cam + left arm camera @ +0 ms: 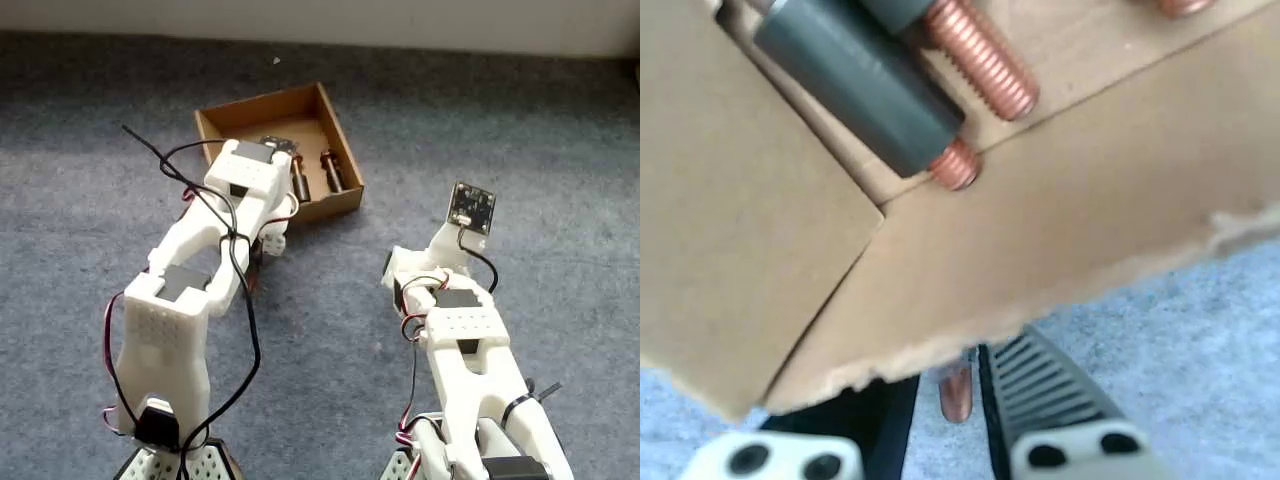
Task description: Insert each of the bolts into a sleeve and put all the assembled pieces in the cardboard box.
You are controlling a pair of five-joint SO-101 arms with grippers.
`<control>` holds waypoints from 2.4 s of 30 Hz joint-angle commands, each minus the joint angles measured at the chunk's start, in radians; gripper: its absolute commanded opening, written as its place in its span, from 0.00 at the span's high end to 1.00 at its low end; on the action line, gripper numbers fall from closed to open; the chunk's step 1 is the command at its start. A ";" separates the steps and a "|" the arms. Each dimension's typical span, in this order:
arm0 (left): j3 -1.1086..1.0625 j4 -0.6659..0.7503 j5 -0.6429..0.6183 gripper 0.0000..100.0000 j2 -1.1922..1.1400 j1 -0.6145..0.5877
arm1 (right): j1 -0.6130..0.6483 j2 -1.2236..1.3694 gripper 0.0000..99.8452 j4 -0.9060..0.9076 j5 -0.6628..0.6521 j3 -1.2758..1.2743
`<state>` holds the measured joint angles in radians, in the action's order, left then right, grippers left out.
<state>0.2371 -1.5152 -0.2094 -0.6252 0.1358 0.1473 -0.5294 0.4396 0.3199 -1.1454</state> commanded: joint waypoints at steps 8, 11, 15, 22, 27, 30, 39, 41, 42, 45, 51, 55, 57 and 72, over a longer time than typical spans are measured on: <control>-0.160 -0.038 0.072 1.00 0.259 -0.007 | 0.010 -0.033 0.99 -0.019 -0.011 0.002; -0.318 -0.002 0.112 1.00 0.344 -0.005 | 0.010 -0.033 0.99 -0.019 -0.011 0.002; -0.559 0.127 0.245 1.00 0.513 -0.012 | 0.010 -0.033 0.99 -0.019 -0.011 0.002; -0.943 0.384 0.373 0.99 0.892 -0.010 | 0.010 -0.033 0.99 -0.019 -0.011 0.002; -1.007 0.425 0.374 0.99 0.935 -0.005 | 0.010 -0.033 0.99 -0.019 -0.011 0.002; -1.006 0.425 0.373 0.99 0.937 -0.005 | 0.010 -0.033 0.99 -0.019 -0.011 0.002; -1.029 0.476 0.408 0.76 0.937 -0.012 | 0.010 -0.033 0.99 -0.019 -0.011 0.002; -1.052 0.523 0.408 0.77 0.937 -0.010 | 0.010 -0.033 0.99 -0.019 -0.011 0.002; -1.063 0.551 0.408 0.78 0.937 -0.008 | 0.010 -0.033 0.99 -0.019 -0.011 0.002; -1.093 0.618 0.408 0.80 0.937 -0.010 | 0.010 -0.033 0.99 -0.019 -0.011 0.002; -1.113 0.649 0.408 0.81 0.935 -0.004 | 0.010 -0.033 0.99 -0.019 -0.011 0.002; -1.115 0.651 0.407 0.81 0.931 0.025 | 0.010 -0.033 0.99 -0.019 -0.011 0.002; -1.107 0.651 0.405 0.81 0.894 0.053 | 0.010 -0.033 0.99 -0.019 -0.011 0.002; -0.800 0.482 0.405 0.99 0.562 0.062 | 0.010 -0.033 0.99 -0.019 -0.011 0.002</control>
<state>-0.6022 -1.0242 0.1910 -0.0606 0.1880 0.1473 -0.5294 0.4396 0.3199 -1.1454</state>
